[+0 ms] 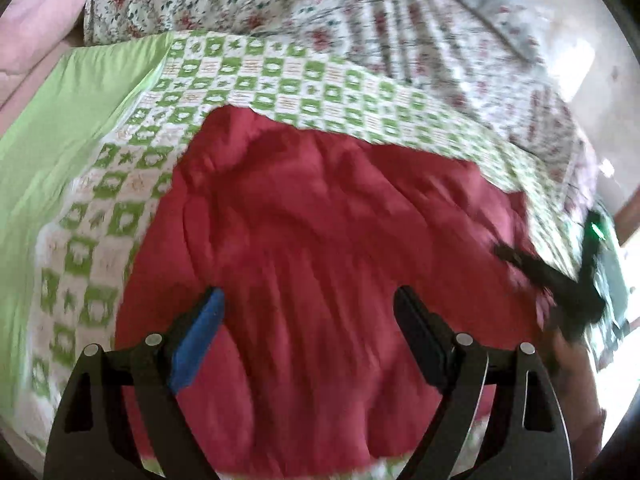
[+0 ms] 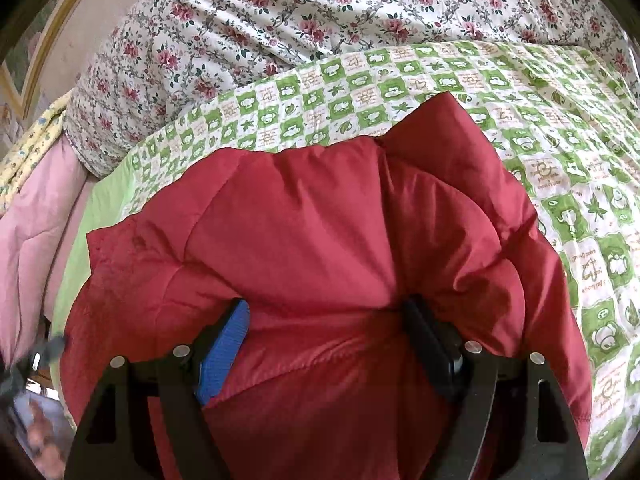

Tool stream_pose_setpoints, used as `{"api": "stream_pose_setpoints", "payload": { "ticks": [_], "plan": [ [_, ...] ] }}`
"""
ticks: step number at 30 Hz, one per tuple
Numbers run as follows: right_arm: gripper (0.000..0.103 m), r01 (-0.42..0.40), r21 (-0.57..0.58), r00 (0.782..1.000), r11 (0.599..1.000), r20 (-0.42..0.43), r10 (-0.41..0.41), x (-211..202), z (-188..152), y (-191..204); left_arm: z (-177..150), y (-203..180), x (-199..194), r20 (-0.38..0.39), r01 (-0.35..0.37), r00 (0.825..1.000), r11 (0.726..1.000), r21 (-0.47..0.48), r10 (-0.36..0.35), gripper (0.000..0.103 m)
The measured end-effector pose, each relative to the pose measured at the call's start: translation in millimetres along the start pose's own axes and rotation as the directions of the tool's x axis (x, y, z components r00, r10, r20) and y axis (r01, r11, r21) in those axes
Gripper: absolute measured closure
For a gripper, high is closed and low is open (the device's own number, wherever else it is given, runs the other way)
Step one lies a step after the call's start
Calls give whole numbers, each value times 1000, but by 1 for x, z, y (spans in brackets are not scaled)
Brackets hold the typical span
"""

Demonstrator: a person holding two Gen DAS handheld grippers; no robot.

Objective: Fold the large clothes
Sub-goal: 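Press the folded coat flat with both grippers and smooth it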

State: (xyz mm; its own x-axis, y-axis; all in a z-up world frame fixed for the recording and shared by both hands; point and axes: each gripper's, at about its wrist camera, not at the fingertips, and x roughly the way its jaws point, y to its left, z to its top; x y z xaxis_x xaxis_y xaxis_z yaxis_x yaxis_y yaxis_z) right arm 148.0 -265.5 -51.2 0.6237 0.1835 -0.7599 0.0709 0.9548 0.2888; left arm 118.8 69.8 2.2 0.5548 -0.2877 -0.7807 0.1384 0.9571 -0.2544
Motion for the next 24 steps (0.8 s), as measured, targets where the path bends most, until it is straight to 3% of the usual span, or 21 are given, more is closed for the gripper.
{"api": "stream_pose_setpoints", "payload": {
  "ticks": [6, 9, 12, 15, 18, 24],
  "plan": [
    [22, 3, 10, 997, 1000, 81, -3, -38, -13, 7, -41, -12, -24, 10, 4, 1000, 1000, 30, -4, 16],
    [22, -9, -37, 994, 999, 113, 14, -70, -32, 17, -47, -12, -19, -3, 16, 1000, 999, 32, -16, 16],
    [22, 2, -105, 995, 994, 98, 8, -89, -58, 27, -54, -13, -3, -36, -28, 999, 999, 35, 29, 16],
    [22, 17, -158, 998, 987, 62, -7, -93, -82, 32, -61, -15, 2, -9, -55, 998, 997, 47, 56, 16],
    [22, 86, -191, 996, 978, 36, -81, -82, -99, 27, -66, -19, 10, 0, -87, 996, 993, 76, 87, 15],
    [21, 87, -112, 996, 990, 24, -85, -73, -106, 0, -67, -20, 8, -11, -103, 995, 992, 80, 104, 13]
  ]
}}
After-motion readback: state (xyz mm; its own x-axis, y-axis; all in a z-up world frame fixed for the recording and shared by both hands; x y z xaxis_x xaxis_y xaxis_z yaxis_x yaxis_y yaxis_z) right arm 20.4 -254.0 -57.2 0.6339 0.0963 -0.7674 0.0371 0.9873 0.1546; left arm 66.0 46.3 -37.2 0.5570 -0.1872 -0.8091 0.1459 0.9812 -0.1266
